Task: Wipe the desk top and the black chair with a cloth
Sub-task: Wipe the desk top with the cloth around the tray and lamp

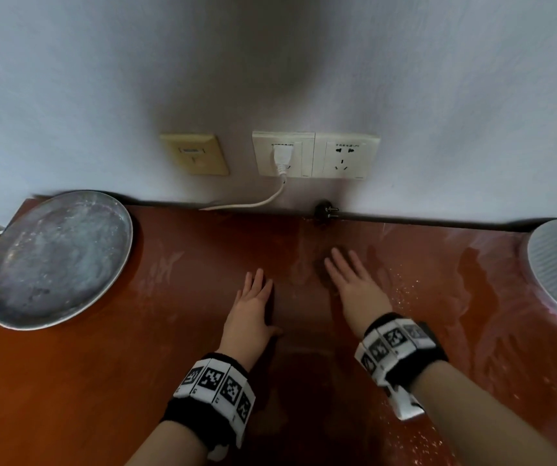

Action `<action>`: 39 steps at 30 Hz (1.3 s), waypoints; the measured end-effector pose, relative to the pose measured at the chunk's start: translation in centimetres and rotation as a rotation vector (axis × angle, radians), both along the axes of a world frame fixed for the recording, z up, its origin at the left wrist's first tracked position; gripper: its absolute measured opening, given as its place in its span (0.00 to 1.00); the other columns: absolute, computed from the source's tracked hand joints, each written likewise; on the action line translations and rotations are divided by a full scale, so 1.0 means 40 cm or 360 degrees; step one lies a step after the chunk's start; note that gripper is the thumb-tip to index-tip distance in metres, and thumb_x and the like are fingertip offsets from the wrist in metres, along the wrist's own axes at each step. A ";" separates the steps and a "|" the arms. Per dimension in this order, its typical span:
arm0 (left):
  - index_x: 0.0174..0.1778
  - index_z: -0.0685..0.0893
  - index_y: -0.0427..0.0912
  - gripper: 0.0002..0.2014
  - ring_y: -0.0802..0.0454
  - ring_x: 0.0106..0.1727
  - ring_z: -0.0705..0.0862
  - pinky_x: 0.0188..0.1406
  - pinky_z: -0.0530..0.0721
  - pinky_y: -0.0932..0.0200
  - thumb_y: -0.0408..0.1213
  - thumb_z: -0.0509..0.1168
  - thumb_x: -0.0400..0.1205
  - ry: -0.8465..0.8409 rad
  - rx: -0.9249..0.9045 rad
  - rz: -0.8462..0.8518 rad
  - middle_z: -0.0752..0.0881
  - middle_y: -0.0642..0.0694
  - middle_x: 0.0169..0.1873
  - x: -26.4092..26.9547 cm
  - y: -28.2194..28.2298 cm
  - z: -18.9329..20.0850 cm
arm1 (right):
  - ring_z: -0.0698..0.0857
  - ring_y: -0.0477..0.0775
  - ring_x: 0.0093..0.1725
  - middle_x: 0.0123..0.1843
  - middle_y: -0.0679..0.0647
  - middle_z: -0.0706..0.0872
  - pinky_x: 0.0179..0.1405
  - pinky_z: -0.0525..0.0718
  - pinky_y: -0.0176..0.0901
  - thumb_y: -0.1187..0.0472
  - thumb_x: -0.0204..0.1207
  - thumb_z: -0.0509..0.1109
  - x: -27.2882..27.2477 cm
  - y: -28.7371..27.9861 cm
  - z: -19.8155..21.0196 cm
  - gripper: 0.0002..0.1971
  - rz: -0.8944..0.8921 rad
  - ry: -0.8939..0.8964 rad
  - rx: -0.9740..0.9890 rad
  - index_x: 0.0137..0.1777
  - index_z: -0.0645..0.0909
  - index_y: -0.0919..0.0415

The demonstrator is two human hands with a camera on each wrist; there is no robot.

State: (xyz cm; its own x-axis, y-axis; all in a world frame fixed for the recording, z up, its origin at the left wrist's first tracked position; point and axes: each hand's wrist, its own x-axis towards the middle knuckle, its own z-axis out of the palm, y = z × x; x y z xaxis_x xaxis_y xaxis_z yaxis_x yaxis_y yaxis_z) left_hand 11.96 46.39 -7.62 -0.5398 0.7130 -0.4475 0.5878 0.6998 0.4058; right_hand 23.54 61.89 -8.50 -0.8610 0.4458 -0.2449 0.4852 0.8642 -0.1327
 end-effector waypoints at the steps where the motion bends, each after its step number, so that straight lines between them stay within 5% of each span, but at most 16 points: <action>1: 0.84 0.49 0.46 0.46 0.51 0.83 0.37 0.81 0.42 0.54 0.39 0.72 0.76 -0.0006 -0.0006 0.0007 0.39 0.49 0.83 0.002 0.001 -0.001 | 0.44 0.62 0.83 0.85 0.54 0.43 0.79 0.61 0.51 0.75 0.76 0.52 -0.012 0.013 0.012 0.36 -0.0098 -0.0152 -0.0032 0.83 0.46 0.59; 3: 0.84 0.48 0.46 0.46 0.51 0.83 0.37 0.81 0.42 0.54 0.39 0.72 0.77 -0.0035 -0.0025 0.0015 0.39 0.48 0.83 0.005 0.000 -0.005 | 0.30 0.62 0.80 0.84 0.55 0.34 0.79 0.41 0.56 0.70 0.80 0.52 -0.034 -0.016 0.028 0.35 0.0020 -0.0285 0.0008 0.83 0.38 0.61; 5: 0.84 0.48 0.45 0.45 0.51 0.83 0.37 0.81 0.43 0.54 0.38 0.71 0.77 -0.0060 -0.0009 0.0025 0.39 0.48 0.83 0.004 -0.003 -0.014 | 0.34 0.64 0.80 0.83 0.55 0.40 0.79 0.37 0.63 0.66 0.80 0.51 -0.022 -0.099 0.003 0.31 0.0447 -0.0204 0.0039 0.83 0.47 0.65; 6: 0.84 0.48 0.46 0.44 0.52 0.83 0.37 0.80 0.43 0.55 0.37 0.70 0.78 -0.0065 0.0014 0.0037 0.40 0.48 0.83 0.003 -0.004 -0.017 | 0.45 0.64 0.82 0.83 0.55 0.49 0.80 0.53 0.62 0.66 0.78 0.52 -0.011 -0.134 -0.012 0.29 0.0614 -0.0172 0.0022 0.81 0.58 0.65; 8: 0.83 0.48 0.46 0.43 0.53 0.83 0.38 0.80 0.43 0.56 0.37 0.69 0.79 -0.0063 0.0046 0.0053 0.40 0.49 0.83 0.002 -0.007 -0.020 | 0.70 0.62 0.75 0.76 0.55 0.73 0.59 0.84 0.53 0.63 0.68 0.64 0.005 -0.145 -0.044 0.27 0.0596 -0.0064 -0.0099 0.70 0.78 0.61; 10: 0.83 0.47 0.47 0.45 0.53 0.83 0.38 0.80 0.44 0.55 0.39 0.70 0.78 -0.0058 0.0027 0.0046 0.39 0.50 0.83 0.002 -0.008 -0.020 | 0.80 0.62 0.67 0.69 0.55 0.81 0.48 0.89 0.49 0.65 0.62 0.71 -0.024 -0.105 -0.039 0.26 0.0474 -0.0068 -0.0138 0.64 0.83 0.60; 12: 0.83 0.47 0.48 0.47 0.53 0.83 0.37 0.81 0.45 0.53 0.41 0.72 0.76 -0.0059 0.0003 0.0042 0.39 0.51 0.83 0.002 -0.007 -0.021 | 0.71 0.65 0.75 0.78 0.59 0.70 0.62 0.83 0.49 0.70 0.71 0.57 -0.081 -0.045 -0.017 0.28 0.0323 0.0074 -0.0086 0.74 0.72 0.65; 15: 0.84 0.47 0.49 0.48 0.54 0.83 0.37 0.80 0.45 0.52 0.42 0.73 0.75 -0.0082 -0.0015 0.0059 0.38 0.52 0.83 -0.002 -0.007 -0.020 | 0.40 0.60 0.83 0.85 0.52 0.38 0.81 0.55 0.48 0.74 0.81 0.47 -0.168 0.024 -0.003 0.33 0.0075 -0.0173 -0.0135 0.84 0.41 0.59; 20: 0.83 0.48 0.50 0.48 0.55 0.82 0.36 0.80 0.42 0.53 0.43 0.74 0.74 -0.0089 0.0001 0.0038 0.38 0.53 0.82 -0.012 -0.008 -0.023 | 0.38 0.62 0.83 0.85 0.54 0.37 0.79 0.58 0.55 0.71 0.82 0.49 -0.188 -0.007 -0.002 0.32 -0.0061 -0.0249 -0.0121 0.84 0.41 0.61; 23: 0.83 0.47 0.49 0.49 0.54 0.82 0.36 0.80 0.40 0.54 0.43 0.74 0.74 -0.0094 0.0019 0.0018 0.38 0.50 0.83 -0.017 -0.004 -0.032 | 0.59 0.71 0.80 0.82 0.63 0.61 0.74 0.71 0.55 0.68 0.77 0.52 -0.121 -0.080 -0.027 0.28 0.0100 -0.0020 0.0040 0.78 0.64 0.68; 25: 0.83 0.46 0.49 0.50 0.54 0.82 0.35 0.80 0.39 0.55 0.43 0.74 0.74 -0.0095 0.0033 0.0029 0.38 0.50 0.83 -0.017 -0.001 -0.038 | 0.78 0.70 0.68 0.69 0.63 0.80 0.54 0.85 0.53 0.67 0.67 0.60 -0.096 -0.096 -0.042 0.24 0.0189 -0.0020 -0.0011 0.64 0.82 0.68; 27: 0.83 0.46 0.49 0.50 0.54 0.82 0.35 0.80 0.38 0.55 0.43 0.74 0.74 -0.0092 0.0053 0.0039 0.38 0.49 0.83 -0.015 0.000 -0.038 | 0.86 0.65 0.58 0.55 0.61 0.89 0.42 0.88 0.52 0.64 0.64 0.55 -0.112 -0.083 -0.032 0.23 0.0228 -0.0007 -0.0006 0.50 0.89 0.67; 29: 0.83 0.45 0.49 0.50 0.55 0.82 0.34 0.79 0.38 0.55 0.43 0.74 0.74 -0.0090 0.0077 0.0037 0.38 0.50 0.82 -0.013 -0.003 -0.034 | 0.78 0.66 0.70 0.64 0.66 0.84 0.60 0.83 0.51 0.63 0.67 0.40 -0.164 -0.052 -0.016 0.34 0.0192 -0.0061 0.0037 0.59 0.84 0.73; 31: 0.83 0.45 0.50 0.49 0.56 0.81 0.34 0.79 0.38 0.55 0.44 0.73 0.75 -0.0080 0.0090 0.0024 0.37 0.51 0.82 -0.011 -0.008 -0.031 | 0.55 0.64 0.82 0.80 0.67 0.63 0.78 0.61 0.49 0.63 0.73 0.30 -0.221 -0.004 -0.013 0.36 0.0128 -0.0187 0.0036 0.77 0.63 0.73; 33: 0.83 0.44 0.51 0.49 0.57 0.81 0.34 0.79 0.39 0.56 0.45 0.72 0.76 -0.0067 0.0094 0.0014 0.37 0.53 0.82 -0.010 -0.011 -0.030 | 0.47 0.63 0.83 0.83 0.65 0.54 0.80 0.53 0.51 0.66 0.84 0.40 -0.272 0.028 0.002 0.25 0.0039 -0.0268 0.0054 0.80 0.55 0.72; 39: 0.83 0.44 0.52 0.49 0.60 0.79 0.32 0.80 0.39 0.58 0.46 0.72 0.75 -0.0029 0.0095 -0.0004 0.37 0.54 0.82 -0.010 -0.015 -0.039 | 0.51 0.69 0.82 0.81 0.69 0.56 0.80 0.57 0.56 0.69 0.85 0.48 -0.286 0.013 0.030 0.21 0.0040 -0.0332 0.0114 0.77 0.64 0.72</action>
